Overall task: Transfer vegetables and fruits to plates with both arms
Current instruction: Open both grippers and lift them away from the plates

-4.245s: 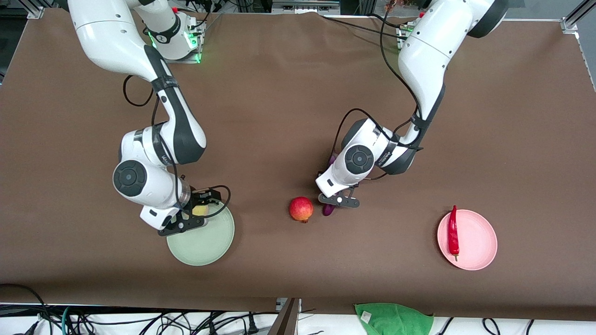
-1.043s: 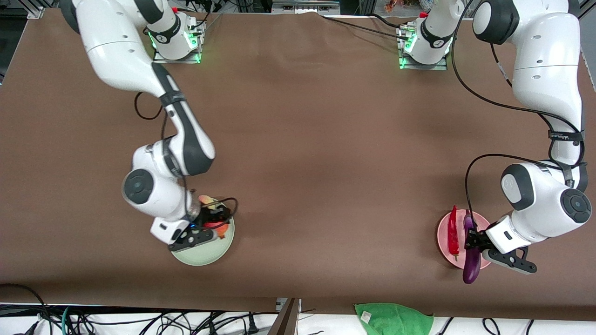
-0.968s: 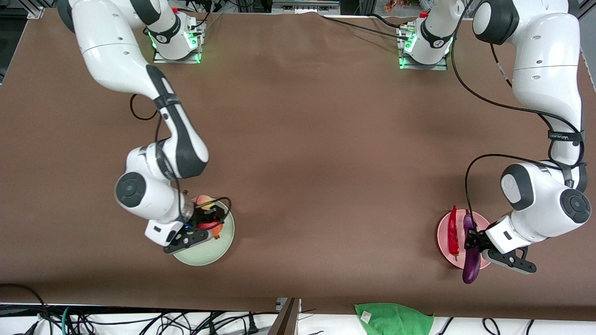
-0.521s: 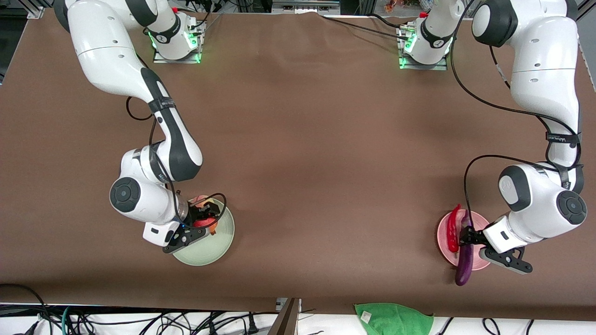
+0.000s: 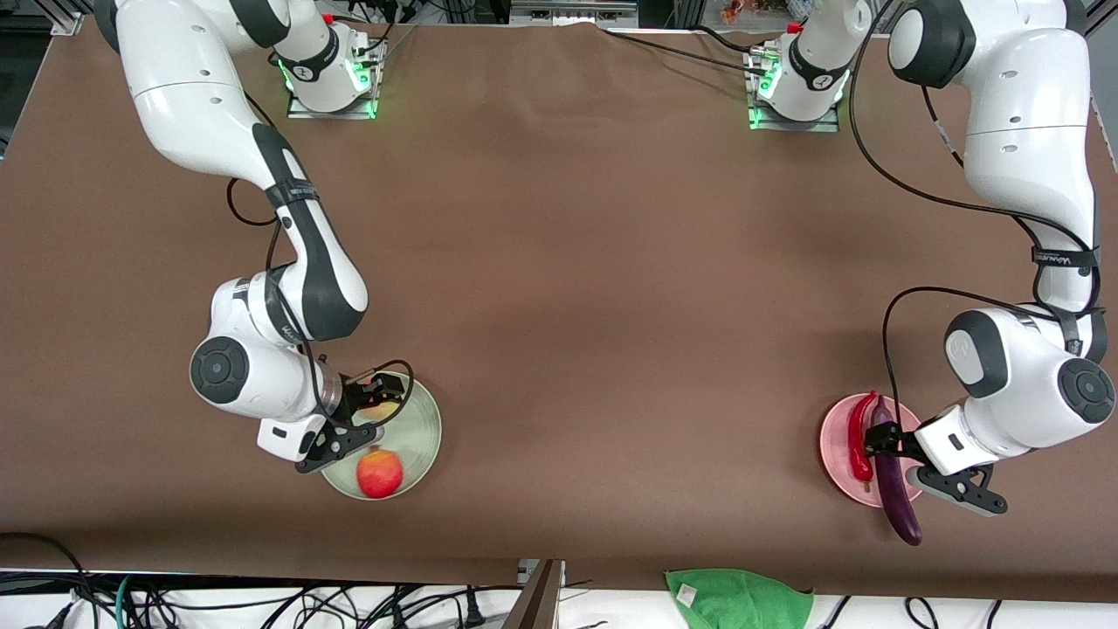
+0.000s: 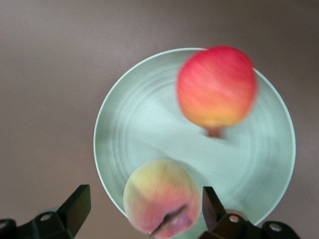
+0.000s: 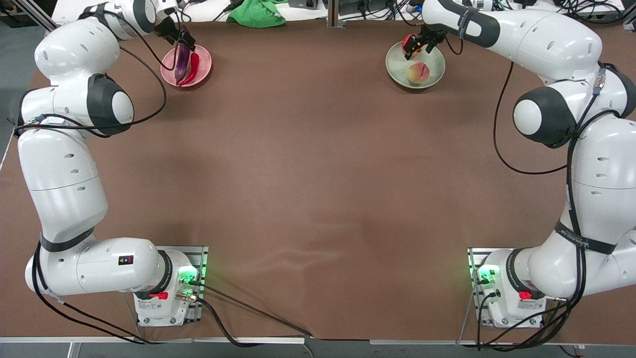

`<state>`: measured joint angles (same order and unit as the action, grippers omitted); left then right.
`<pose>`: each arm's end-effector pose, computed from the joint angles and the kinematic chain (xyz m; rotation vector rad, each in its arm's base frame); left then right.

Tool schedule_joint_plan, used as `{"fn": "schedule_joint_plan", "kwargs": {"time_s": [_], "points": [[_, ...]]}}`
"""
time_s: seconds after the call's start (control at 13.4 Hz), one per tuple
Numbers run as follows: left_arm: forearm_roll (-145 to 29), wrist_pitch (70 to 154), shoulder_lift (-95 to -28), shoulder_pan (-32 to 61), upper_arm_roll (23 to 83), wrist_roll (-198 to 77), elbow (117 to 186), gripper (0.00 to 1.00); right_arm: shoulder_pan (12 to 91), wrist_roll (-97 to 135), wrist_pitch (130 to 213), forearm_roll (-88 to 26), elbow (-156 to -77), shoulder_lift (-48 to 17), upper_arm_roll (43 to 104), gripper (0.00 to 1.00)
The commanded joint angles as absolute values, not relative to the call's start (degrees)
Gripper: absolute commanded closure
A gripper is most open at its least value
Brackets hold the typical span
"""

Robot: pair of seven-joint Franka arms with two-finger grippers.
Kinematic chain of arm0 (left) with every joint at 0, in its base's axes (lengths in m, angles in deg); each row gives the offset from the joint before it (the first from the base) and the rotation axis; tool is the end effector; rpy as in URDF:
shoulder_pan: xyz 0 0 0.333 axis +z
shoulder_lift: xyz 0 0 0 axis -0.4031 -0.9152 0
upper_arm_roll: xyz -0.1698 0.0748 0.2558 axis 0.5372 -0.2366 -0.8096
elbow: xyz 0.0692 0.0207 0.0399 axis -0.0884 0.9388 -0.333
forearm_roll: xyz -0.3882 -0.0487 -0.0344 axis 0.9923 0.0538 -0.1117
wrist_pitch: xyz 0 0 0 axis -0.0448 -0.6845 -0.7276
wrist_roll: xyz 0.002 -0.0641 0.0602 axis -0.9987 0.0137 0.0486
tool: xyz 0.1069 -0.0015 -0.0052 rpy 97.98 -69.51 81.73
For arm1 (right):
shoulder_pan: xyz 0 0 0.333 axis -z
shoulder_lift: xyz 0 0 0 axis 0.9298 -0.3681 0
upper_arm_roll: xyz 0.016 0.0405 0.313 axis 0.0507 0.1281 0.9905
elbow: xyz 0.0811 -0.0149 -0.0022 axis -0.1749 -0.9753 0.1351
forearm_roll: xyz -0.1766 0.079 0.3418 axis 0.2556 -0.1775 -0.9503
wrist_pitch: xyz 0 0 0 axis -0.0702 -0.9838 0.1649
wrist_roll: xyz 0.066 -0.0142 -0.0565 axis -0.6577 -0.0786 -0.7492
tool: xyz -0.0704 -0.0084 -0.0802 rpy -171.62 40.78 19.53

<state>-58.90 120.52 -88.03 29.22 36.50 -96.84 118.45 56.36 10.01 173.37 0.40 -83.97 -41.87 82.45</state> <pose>0.7773 0.0512 0.2599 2.9823 -0.5605 0.2559 0.7409 0.2000 0.2782 -2.9236 -0.6702 -0.0386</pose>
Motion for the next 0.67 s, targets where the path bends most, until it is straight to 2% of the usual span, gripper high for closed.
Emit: {"fn": "schedule_joint_plan", "kwargs": {"time_s": [0.0, 0.15, 0.3, 0.45, 0.6], "points": [[-57.34, 112.84, -87.54, 29.22, 36.84, -97.4, 114.85, 0.0, 58.02, 9.33, 171.94, 0.28, -84.18, -40.51, 83.59, 0.01], [-57.42, 110.28, -85.97, 29.31, 36.85, -91.8, 114.93, 0.0, 57.68, 10.02, 169.84, 0.37, -84.53, -37.45, 83.6, 0.01], [-58.12, 105.63, -83.42, 28.17, 36.93, -85.64, 114.93, 0.0, 57.77, 10.99, 163.27, 0.37, -85.15, -33.93, 83.33, 0.01], [-58.21, 100.97, -81.22, 27.81, 36.93, -84.03, 115.02, 0.0, 57.86, 13.44, 157.45, 0.72, -88.73, -27.45, 82.11, 0.01], [-58.39, 98.85, -77.45, 27.9, 36.85, -83.94, 116.16, 0.0, 57.86, 13.72, 155.16, 1.24, -95.57, -18.84, 80.62, 0.01]]}}
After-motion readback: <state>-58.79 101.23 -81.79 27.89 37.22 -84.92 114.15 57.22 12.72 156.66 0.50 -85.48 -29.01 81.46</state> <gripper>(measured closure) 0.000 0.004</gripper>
